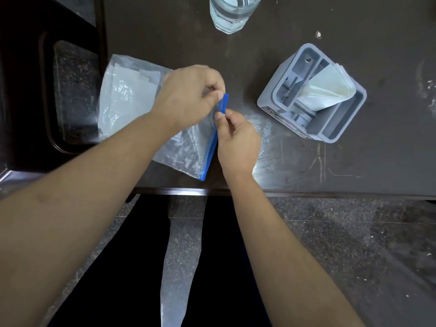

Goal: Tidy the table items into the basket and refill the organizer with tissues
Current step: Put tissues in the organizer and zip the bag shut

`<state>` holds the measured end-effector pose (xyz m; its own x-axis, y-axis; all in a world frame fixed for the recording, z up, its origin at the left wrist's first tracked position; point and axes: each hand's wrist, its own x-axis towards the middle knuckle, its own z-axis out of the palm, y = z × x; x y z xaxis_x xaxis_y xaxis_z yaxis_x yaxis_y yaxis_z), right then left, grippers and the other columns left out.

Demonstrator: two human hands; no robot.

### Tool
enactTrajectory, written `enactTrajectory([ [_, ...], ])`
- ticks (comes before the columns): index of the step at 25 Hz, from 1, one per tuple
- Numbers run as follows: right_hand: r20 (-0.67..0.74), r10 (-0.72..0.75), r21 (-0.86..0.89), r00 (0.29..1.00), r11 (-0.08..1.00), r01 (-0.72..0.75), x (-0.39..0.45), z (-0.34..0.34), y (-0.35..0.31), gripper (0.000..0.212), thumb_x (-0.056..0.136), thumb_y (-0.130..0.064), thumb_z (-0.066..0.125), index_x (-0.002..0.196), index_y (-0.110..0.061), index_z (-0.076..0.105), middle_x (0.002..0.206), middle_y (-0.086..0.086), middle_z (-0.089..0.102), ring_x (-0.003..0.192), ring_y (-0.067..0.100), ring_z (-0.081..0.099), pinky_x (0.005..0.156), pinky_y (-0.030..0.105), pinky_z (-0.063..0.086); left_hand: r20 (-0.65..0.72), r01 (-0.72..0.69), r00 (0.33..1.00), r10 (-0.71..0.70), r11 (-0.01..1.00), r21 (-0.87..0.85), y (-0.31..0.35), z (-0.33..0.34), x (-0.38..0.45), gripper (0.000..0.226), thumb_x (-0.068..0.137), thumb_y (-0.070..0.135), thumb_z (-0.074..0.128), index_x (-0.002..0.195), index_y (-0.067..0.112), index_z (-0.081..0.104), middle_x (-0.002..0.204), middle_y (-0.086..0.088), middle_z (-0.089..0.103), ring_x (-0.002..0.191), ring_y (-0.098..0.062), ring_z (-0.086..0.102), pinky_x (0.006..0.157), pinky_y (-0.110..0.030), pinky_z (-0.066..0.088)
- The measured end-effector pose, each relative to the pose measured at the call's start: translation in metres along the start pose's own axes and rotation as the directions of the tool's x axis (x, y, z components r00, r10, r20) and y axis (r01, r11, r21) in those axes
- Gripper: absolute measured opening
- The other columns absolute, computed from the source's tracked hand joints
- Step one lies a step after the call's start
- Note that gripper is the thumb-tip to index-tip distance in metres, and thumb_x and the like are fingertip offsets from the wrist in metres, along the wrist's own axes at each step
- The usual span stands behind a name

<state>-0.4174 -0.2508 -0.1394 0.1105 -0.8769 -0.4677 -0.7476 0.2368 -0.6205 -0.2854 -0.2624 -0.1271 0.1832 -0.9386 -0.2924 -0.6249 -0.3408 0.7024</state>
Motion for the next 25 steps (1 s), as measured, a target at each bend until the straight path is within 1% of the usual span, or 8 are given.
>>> enactTrajectory([
  [5, 0.066, 0.047, -0.21, 0.997, 0.977, -0.032, -0.02, -0.001, 0.021, 0.025, 0.097, -0.038, 0.045, 0.105, -0.026, 0.066, 0.085, 0.003, 0.072, 0.08, 0.027, 0.062, 0.062, 0.028, 0.035, -0.21, 0.117, 0.964, -0.162, 0.97, -0.212, -0.004, -0.014, 0.023, 0.016, 0.083, 0.021, 0.052, 0.085, 0.012, 0.066, 0.076, 0.01, 0.06, 0.075, -0.007, 0.057, 0.08, -0.031, 0.05],
  [8, 0.093, 0.019, -0.296, 0.996, 0.955, 0.01, -0.023, -0.006, 0.03, 0.025, 0.098, -0.037, 0.043, 0.101, -0.024, 0.064, 0.083, 0.004, 0.068, 0.076, 0.028, 0.061, 0.059, 0.028, 0.033, -0.248, 0.17, 0.941, -0.228, 0.957, -0.235, -0.016, -0.021, 0.029, 0.013, 0.083, 0.022, 0.052, 0.082, 0.02, 0.065, 0.069, 0.019, 0.054, 0.065, 0.006, 0.052, 0.077, -0.022, 0.047],
  [11, 0.086, -0.024, -0.37, 0.996, 0.927, 0.054, -0.013, -0.016, 0.036, 0.024, 0.098, -0.035, 0.043, 0.1, -0.023, 0.063, 0.088, 0.005, 0.065, 0.079, 0.028, 0.06, 0.06, 0.029, 0.035, -0.246, 0.245, 0.918, -0.31, 0.933, -0.262, -0.03, -0.023, 0.023, 0.015, 0.084, 0.023, 0.054, 0.072, 0.031, 0.057, 0.067, 0.017, 0.052, 0.063, 0.003, 0.049, 0.071, -0.023, 0.045],
  [13, 0.085, -0.071, -0.353, 0.994, 0.931, 0.096, -0.001, -0.028, 0.041, 0.023, 0.097, -0.032, 0.047, 0.1, -0.02, 0.066, 0.091, 0.007, 0.065, 0.083, 0.029, 0.059, 0.062, 0.028, 0.033, -0.174, 0.243, 0.941, -0.292, 0.936, -0.253, -0.034, -0.026, 0.019, 0.014, 0.086, 0.023, 0.054, 0.074, 0.031, 0.055, 0.067, 0.015, 0.049, 0.061, 0.001, 0.046, 0.068, -0.022, 0.042],
  [16, 0.053, -0.205, -0.311, 0.977, 0.927, 0.211, 0.017, -0.047, 0.05, 0.019, 0.094, -0.024, 0.054, 0.1, -0.014, 0.07, 0.089, 0.011, 0.068, 0.085, 0.03, 0.06, 0.064, 0.022, 0.026, 0.04, 0.126, 0.992, -0.12, 0.952, -0.28, -0.026, -0.043, 0.021, 0.021, 0.09, 0.018, 0.053, 0.076, 0.033, 0.051, 0.073, 0.011, 0.054, 0.063, 0.003, 0.047, 0.064, -0.012, 0.039],
  [19, 0.065, -0.21, -0.344, 0.976, 0.913, 0.219, 0.025, -0.063, 0.06, 0.022, 0.094, -0.023, 0.054, 0.109, -0.016, 0.069, 0.083, 0.009, 0.068, 0.075, 0.025, 0.057, 0.064, 0.021, 0.028, 0.239, 0.08, 0.969, -0.055, 0.992, -0.093, -0.015, -0.06, 0.028, 0.009, 0.09, 0.018, 0.058, 0.084, 0.025, 0.059, 0.08, 0.004, 0.066, 0.067, -0.001, 0.054, 0.064, -0.015, 0.041],
  [22, 0.171, -0.16, -0.273, 0.972, 0.94, 0.203, 0.03, -0.074, 0.061, 0.024, 0.094, -0.019, 0.055, 0.114, -0.021, 0.068, 0.074, 0.004, 0.061, 0.07, 0.019, 0.051, 0.064, 0.026, 0.035, 0.348, 0.054, 0.933, -0.09, 0.992, 0.111, -0.009, -0.067, 0.035, 0.002, 0.084, 0.018, 0.063, 0.086, 0.02, 0.063, 0.075, 0.007, 0.068, 0.057, 0.005, 0.054, 0.06, -0.018, 0.038],
  [25, 0.277, -0.23, -0.331, 0.933, 0.888, 0.318, 0.04, -0.072, 0.05, 0.019, 0.092, -0.016, 0.055, 0.103, -0.023, 0.07, 0.07, 0.004, 0.061, 0.068, 0.024, 0.053, 0.061, 0.029, 0.037, 0.45, 0.155, 0.853, -0.262, 0.953, 0.262, -0.013, -0.067, 0.04, 0.006, 0.076, 0.012, 0.064, 0.076, 0.017, 0.062, 0.067, 0.001, 0.069, 0.052, -0.004, 0.053, 0.057, -0.024, 0.038],
])
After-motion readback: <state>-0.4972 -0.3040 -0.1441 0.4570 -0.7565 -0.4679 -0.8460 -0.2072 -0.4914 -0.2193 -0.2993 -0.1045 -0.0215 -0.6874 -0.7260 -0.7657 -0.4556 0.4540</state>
